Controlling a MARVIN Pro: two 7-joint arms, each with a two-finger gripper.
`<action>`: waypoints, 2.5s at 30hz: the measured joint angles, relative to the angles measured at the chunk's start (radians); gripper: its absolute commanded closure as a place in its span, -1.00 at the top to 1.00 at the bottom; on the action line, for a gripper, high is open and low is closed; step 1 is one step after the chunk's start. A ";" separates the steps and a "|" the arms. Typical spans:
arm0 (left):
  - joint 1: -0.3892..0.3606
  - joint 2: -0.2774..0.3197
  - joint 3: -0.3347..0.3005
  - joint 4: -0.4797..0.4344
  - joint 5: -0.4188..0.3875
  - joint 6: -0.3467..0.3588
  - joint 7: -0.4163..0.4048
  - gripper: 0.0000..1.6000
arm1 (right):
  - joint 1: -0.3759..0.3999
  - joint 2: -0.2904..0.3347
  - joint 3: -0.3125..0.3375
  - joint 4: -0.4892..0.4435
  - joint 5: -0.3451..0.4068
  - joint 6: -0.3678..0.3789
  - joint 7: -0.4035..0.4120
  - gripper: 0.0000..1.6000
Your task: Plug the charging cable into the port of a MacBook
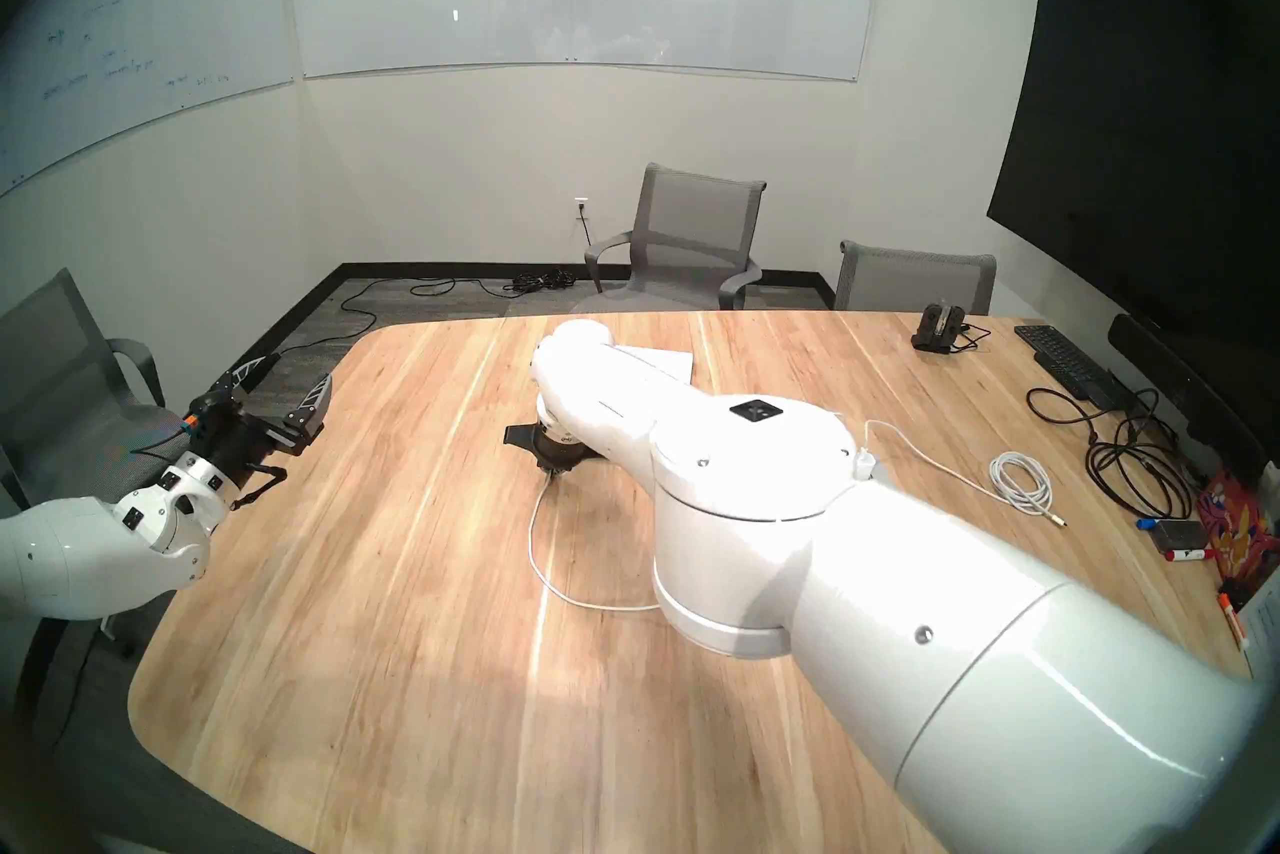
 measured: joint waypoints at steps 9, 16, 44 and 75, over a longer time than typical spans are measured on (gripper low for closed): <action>0.000 0.000 0.000 0.000 0.000 0.000 0.000 1.00 | 0.000 0.000 0.001 0.000 -0.001 0.000 0.000 1.00; 0.000 0.000 0.000 0.000 0.000 0.000 0.000 1.00 | 0.010 -0.001 0.015 0.001 0.006 0.006 0.002 1.00; 0.000 0.000 0.000 0.000 0.000 0.000 0.000 1.00 | 0.033 -0.070 0.082 0.022 0.055 0.087 -0.194 1.00; 0.000 0.000 0.000 0.000 0.000 0.000 0.000 1.00 | 0.034 -0.012 0.105 0.019 0.060 0.104 -0.184 1.00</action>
